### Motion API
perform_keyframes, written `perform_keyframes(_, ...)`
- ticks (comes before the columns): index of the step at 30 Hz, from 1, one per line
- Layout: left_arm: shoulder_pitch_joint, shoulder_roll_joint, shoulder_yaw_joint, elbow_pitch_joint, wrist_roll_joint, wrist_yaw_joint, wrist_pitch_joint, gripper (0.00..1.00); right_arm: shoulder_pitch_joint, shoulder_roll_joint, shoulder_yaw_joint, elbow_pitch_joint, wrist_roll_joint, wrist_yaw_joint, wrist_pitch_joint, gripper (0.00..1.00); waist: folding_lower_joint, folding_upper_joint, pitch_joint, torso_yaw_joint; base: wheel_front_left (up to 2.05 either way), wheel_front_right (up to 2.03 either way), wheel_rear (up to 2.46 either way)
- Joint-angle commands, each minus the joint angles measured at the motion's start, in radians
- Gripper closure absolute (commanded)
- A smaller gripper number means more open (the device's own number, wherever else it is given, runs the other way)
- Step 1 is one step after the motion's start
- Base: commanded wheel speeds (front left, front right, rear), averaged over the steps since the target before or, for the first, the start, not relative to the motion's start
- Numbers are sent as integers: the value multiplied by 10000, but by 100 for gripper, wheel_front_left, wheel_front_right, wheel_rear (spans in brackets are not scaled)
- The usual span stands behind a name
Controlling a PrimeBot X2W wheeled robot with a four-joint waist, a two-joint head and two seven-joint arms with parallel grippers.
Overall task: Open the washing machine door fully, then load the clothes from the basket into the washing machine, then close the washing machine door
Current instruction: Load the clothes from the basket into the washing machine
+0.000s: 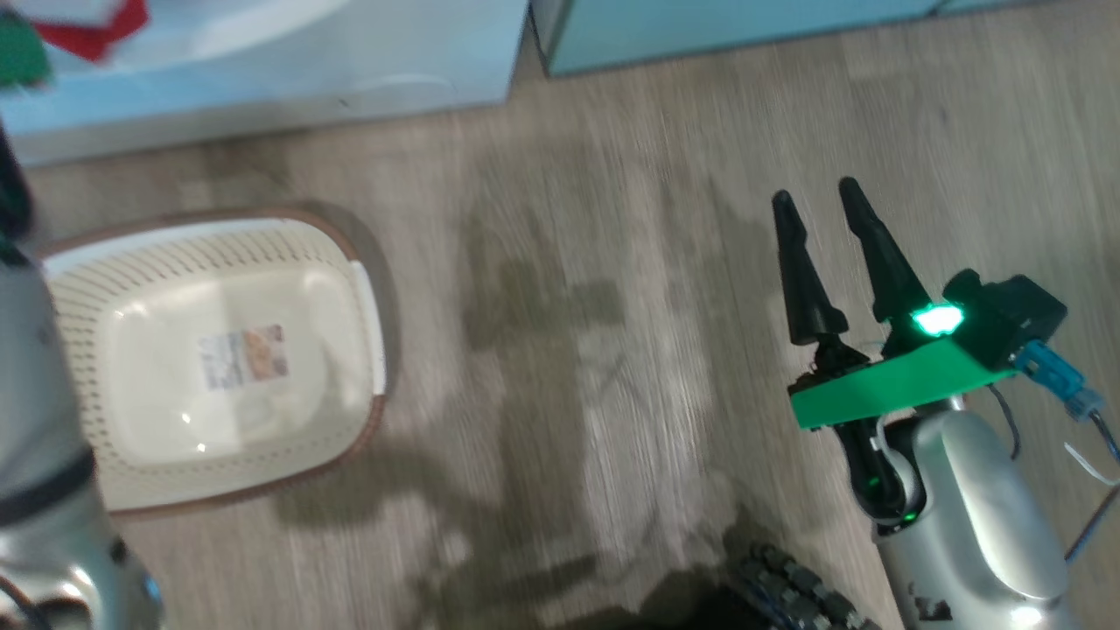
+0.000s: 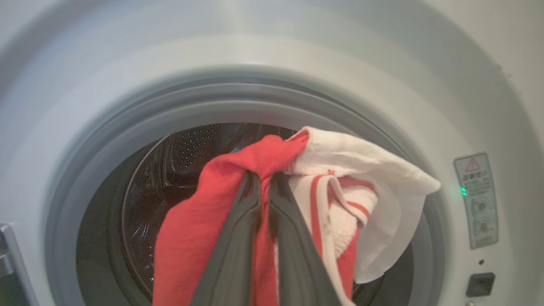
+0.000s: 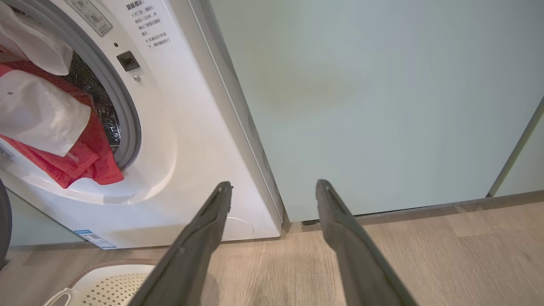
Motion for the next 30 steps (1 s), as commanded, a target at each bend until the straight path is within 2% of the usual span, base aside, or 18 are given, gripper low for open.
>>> perform_keyframes(1,-574,490,339,-198,59,-20,-45,100,-55,-12,307,-333,119,0,-92,0,-3,0,734,-438,0,0,0)
perform_keyframes(4,-1171,652,392,64,117,-68,-45,100,-130,-12,448,-383,254,0,-92,0,-3,0,1059,-572,0,0,0)
perform_keyframes(8,-2327,1140,299,664,344,-264,-45,100,-300,-12,598,-506,503,0,-92,0,-3,0,1681,-835,0,0,0)
perform_keyframes(14,-4094,2014,-222,1957,741,-682,-45,100,-500,-12,790,-644,833,0,-92,0,-3,0,2573,-1121,0,0,0)
perform_keyframes(23,-6868,2897,-1507,4285,1384,-1212,-45,100,-667,-12,1295,-728,1228,0,-92,0,-3,0,3497,-1406,0,0,0)
perform_keyframes(30,-9012,2957,-2148,4059,1577,-789,-45,100,-848,-12,1502,-739,1377,0,-92,0,-3,0,3772,-1535,0,0,0)
